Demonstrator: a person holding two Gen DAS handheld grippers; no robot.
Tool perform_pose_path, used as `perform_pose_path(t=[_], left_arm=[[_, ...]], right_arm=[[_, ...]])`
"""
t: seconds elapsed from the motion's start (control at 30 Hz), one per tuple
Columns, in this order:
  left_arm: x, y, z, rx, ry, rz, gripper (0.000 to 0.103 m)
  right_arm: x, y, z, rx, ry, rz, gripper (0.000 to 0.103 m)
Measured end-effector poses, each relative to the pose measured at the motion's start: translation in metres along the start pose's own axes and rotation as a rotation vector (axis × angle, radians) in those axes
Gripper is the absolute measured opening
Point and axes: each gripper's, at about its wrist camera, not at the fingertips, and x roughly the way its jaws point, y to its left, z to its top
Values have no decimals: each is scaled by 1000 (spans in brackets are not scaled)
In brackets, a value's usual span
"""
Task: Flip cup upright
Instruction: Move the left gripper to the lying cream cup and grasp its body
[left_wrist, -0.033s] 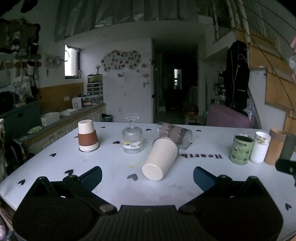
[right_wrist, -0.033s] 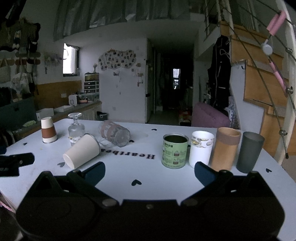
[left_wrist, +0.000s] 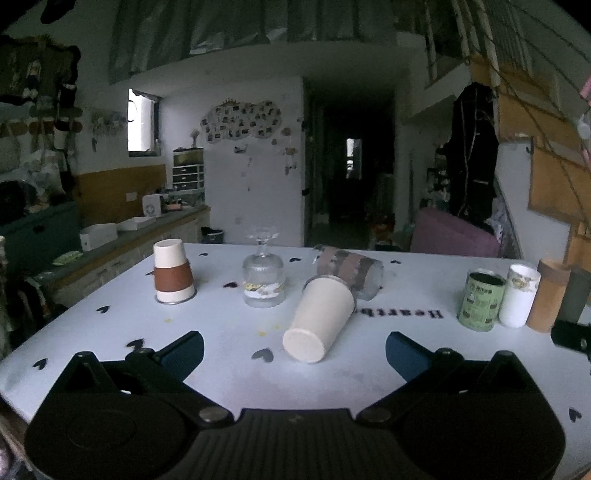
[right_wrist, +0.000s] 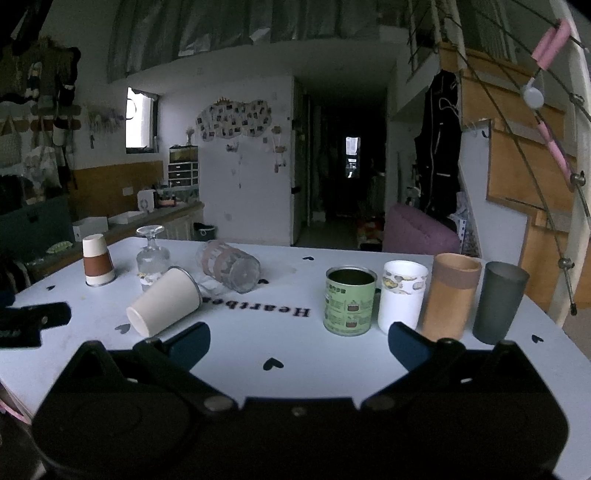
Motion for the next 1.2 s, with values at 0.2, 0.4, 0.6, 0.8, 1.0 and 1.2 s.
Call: perform_pose_path(t=[0.2, 0.4, 0.6, 0.8, 1.0, 1.2], left_arm=[[32, 6, 7, 27, 21, -34, 103], [78, 8, 11, 42, 67, -65, 102], [128, 10, 13, 22, 111, -108, 92], [169, 7, 5, 11, 185, -149, 81], [189, 8, -4, 1, 248, -121, 68], [181, 8, -9, 14, 237, -126, 65]], right_arm=[[-5, -5, -1, 11, -8, 16, 103], [-3, -7, -2, 22, 1, 18, 103], [-2, -8, -2, 24, 6, 17, 103], [-1, -12, -6, 29, 17, 10, 103], [-1, -13, -7, 27, 22, 11, 103], [1, -11, -9, 24, 25, 12, 103]])
